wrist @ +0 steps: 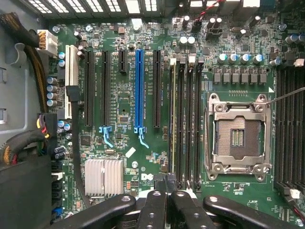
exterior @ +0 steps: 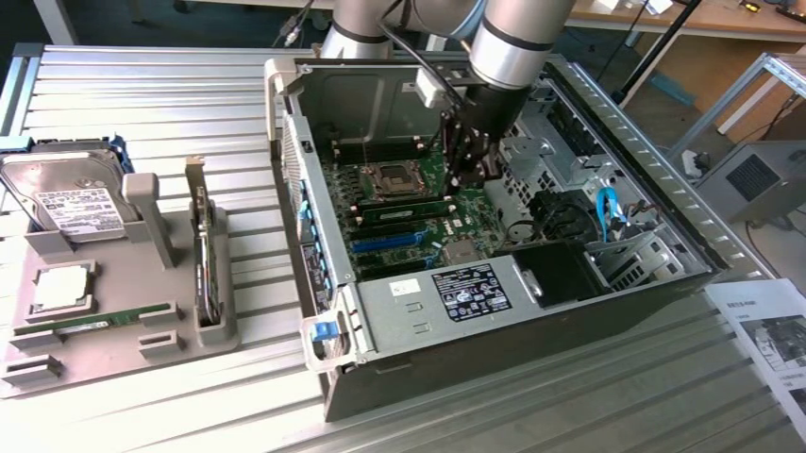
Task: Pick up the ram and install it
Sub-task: 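Press down the ram until it locks into place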
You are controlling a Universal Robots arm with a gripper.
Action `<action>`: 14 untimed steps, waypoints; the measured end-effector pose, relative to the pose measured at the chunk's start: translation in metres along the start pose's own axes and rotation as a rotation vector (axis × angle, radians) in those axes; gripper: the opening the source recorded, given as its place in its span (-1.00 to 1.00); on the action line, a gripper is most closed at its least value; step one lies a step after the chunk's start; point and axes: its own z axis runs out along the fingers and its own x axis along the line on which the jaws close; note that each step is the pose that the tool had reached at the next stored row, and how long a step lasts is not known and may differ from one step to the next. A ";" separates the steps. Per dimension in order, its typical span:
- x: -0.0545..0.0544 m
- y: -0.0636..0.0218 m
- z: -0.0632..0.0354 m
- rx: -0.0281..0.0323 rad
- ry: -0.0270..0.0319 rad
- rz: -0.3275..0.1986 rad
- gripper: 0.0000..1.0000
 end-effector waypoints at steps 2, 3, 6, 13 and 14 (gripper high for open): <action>0.000 -0.0002 0.0018 -0.0001 0.0001 0.000 -0.78; 0.000 -0.0003 0.0026 0.0000 0.0001 0.000 -0.78; 0.000 -0.0006 0.0055 0.0000 0.0000 0.000 -0.78; 0.000 -0.0008 0.0083 -0.0001 0.0002 0.000 -0.78; 0.000 -0.0008 0.0083 0.0000 0.0000 0.000 -0.78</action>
